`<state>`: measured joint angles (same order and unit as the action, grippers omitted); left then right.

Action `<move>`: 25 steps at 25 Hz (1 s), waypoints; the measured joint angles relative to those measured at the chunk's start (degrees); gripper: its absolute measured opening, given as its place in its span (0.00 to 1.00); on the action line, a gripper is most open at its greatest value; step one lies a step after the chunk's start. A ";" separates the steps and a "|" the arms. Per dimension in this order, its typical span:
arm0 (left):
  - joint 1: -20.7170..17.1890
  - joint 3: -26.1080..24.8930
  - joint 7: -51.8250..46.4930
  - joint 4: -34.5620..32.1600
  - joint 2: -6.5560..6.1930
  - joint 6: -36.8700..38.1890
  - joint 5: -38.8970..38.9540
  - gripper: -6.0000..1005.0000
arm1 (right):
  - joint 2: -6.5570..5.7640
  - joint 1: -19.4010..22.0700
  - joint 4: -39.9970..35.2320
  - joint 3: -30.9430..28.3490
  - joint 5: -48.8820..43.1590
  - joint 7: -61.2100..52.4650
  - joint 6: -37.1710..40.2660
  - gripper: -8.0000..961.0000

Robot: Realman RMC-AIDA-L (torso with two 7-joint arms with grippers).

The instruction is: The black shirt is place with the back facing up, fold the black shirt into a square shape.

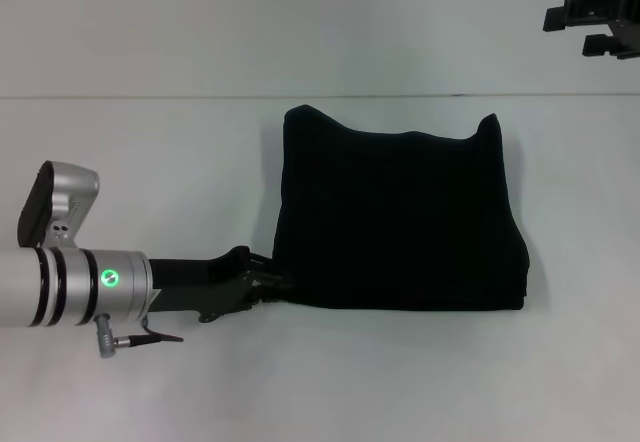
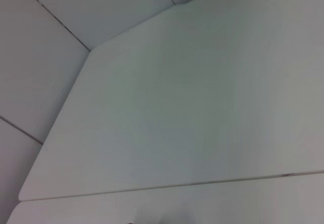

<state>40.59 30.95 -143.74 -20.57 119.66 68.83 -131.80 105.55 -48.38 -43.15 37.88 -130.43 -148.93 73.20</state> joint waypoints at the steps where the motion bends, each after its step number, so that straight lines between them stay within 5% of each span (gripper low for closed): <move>1: -0.05 0.00 0.04 -0.02 -0.04 0.05 0.02 0.42 | 0.00 0.02 0.01 -0.10 0.00 0.02 0.00 0.89; 10: 0.35 0.38 0.64 -0.09 -0.20 0.26 -0.09 0.07 | 0.00 0.13 0.08 -0.20 0.00 0.01 0.02 0.89; 25: -6.22 0.13 1.28 -6.39 -1.18 11.14 -1.57 0.07 | -0.09 0.26 0.56 -0.41 0.00 0.01 0.39 0.89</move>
<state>34.37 31.08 -142.46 -26.96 118.48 79.97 -133.38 105.46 -48.11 -42.59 37.47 -130.43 -148.91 73.59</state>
